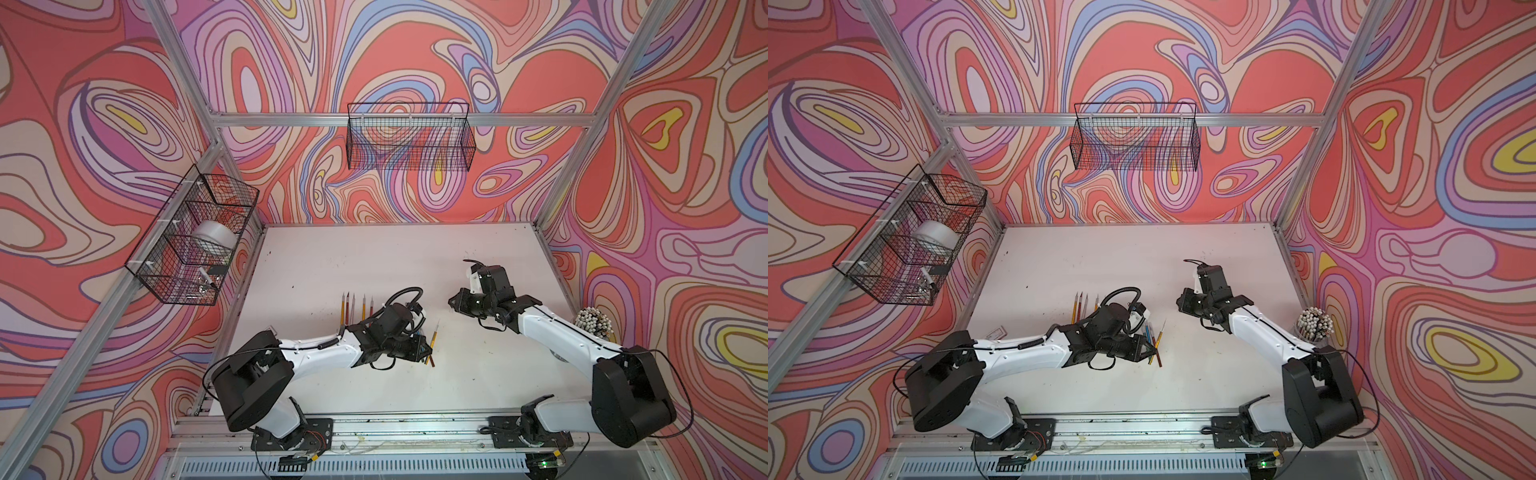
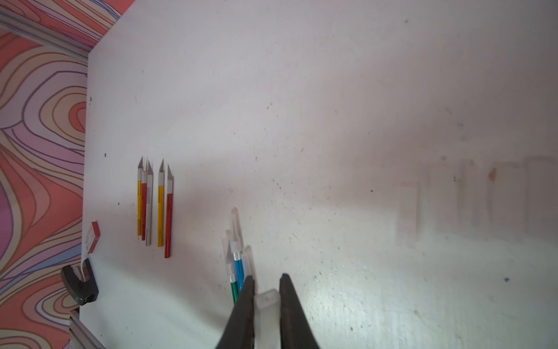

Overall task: Remove protective caps from carving knives
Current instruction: Remove the protective sleeve from the carving knife, then place the protective sleeve at the center of the board.

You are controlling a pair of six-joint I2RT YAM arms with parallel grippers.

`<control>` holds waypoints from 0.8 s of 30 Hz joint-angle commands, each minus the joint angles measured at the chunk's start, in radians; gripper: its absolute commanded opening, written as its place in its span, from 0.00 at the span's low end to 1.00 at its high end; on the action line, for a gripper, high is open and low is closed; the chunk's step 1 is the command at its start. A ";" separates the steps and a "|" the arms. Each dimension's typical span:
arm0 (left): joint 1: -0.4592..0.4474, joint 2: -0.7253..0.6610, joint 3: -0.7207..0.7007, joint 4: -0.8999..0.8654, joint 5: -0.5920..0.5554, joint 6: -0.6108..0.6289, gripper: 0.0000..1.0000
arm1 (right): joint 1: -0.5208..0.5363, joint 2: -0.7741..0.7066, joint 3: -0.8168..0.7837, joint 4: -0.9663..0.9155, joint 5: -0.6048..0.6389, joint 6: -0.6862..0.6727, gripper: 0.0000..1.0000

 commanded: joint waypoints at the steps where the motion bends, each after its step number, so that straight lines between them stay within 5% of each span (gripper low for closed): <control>1: 0.012 -0.024 0.028 -0.037 -0.025 0.026 0.03 | -0.005 -0.006 0.044 -0.094 0.055 -0.061 0.10; 24: 0.039 -0.157 -0.009 -0.133 -0.132 0.047 0.02 | -0.008 0.155 0.135 -0.177 0.118 -0.125 0.11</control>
